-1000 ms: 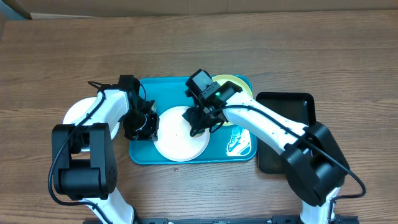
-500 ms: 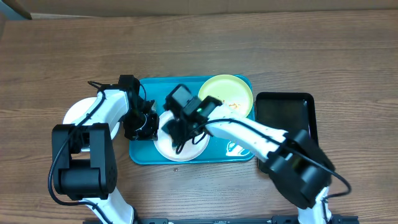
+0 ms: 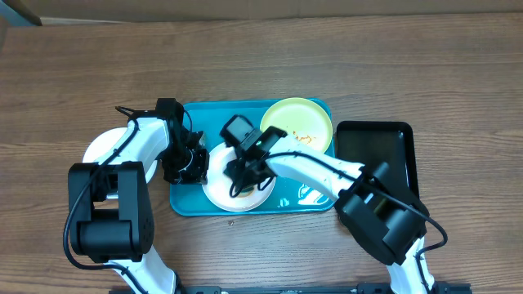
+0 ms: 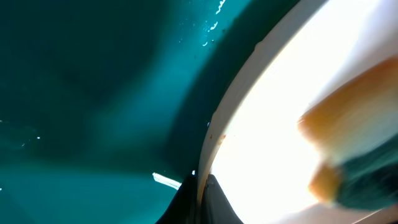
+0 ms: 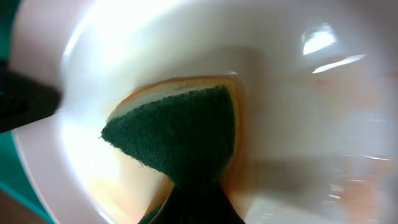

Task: Clean dirty plates on tray and stack at the side
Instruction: 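Scrub the white plate with the sponge while left gripper holds its rim, then return the sponge to the black tray with right gripper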

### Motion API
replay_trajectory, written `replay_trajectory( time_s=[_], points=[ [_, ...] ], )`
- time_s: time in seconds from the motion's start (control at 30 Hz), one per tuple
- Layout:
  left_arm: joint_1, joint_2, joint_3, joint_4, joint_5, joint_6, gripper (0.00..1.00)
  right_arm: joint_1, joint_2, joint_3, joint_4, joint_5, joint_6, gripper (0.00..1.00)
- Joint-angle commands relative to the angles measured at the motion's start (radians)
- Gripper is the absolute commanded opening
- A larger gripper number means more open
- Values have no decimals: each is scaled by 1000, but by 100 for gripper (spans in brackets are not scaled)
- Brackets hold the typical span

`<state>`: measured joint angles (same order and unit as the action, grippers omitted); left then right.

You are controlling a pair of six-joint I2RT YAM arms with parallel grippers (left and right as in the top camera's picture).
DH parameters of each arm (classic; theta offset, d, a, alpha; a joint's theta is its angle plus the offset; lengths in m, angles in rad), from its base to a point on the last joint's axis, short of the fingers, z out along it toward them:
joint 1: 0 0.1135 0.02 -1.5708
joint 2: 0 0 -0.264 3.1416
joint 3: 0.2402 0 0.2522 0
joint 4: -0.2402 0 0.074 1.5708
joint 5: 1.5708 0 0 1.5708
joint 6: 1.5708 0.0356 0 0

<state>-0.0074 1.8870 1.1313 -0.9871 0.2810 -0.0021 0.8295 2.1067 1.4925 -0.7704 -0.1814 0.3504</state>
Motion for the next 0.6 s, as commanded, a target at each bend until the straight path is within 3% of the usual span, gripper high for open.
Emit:
replay_trajectory(
  time_s=[0.0,0.37,0.57],
  points=[
    [-8,23,-15,-4,-18,-5,4,-80,-13,8,-44,98,20,4],
    [-4,-28,6,-4,-34,-30,4,-133,-278,32,-136,142,-8,4],
    [-4,-190,23,-3,-232,-93,4,-257,-360,32,-326,286,52,4]
  ],
)
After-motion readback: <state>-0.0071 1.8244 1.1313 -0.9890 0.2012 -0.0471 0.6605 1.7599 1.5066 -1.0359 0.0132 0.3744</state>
